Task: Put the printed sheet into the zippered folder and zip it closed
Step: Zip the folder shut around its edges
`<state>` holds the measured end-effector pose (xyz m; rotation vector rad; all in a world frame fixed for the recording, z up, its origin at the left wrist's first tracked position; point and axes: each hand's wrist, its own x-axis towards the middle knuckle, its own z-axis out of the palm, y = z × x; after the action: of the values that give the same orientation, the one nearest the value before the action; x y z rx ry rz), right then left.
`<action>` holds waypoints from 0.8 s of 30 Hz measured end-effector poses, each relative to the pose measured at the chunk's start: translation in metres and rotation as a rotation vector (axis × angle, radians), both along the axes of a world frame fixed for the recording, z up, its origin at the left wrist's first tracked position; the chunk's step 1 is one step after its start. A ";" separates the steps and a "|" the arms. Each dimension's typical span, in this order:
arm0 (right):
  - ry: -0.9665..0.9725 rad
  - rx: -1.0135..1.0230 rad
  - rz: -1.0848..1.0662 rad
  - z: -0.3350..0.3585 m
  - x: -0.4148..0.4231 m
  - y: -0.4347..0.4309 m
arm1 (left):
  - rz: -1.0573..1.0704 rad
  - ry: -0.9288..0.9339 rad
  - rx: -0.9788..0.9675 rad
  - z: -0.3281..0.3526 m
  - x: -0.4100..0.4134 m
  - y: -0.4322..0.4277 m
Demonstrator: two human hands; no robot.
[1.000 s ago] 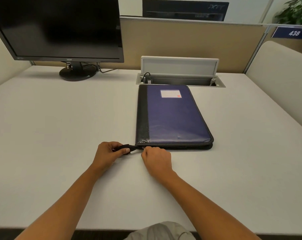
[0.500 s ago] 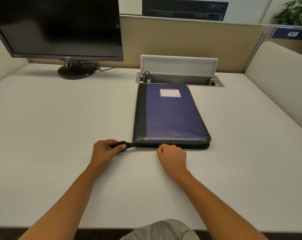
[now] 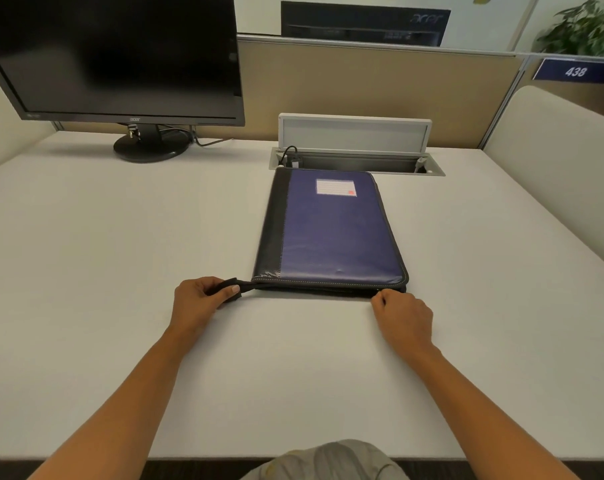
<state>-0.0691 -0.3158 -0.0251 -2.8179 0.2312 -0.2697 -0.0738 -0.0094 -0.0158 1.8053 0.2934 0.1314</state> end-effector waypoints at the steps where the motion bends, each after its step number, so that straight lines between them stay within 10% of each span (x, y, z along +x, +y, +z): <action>1: -0.003 0.004 -0.005 0.000 -0.001 -0.004 | 0.010 -0.004 0.012 -0.001 0.000 0.000; 24: 0.039 0.085 0.103 0.004 -0.010 -0.009 | 0.182 -0.163 0.608 0.019 0.005 -0.031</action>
<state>-0.0787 -0.3251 -0.0208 -2.7423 0.1036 -0.1777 -0.0687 -0.0408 0.0033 2.3487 0.3232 0.5411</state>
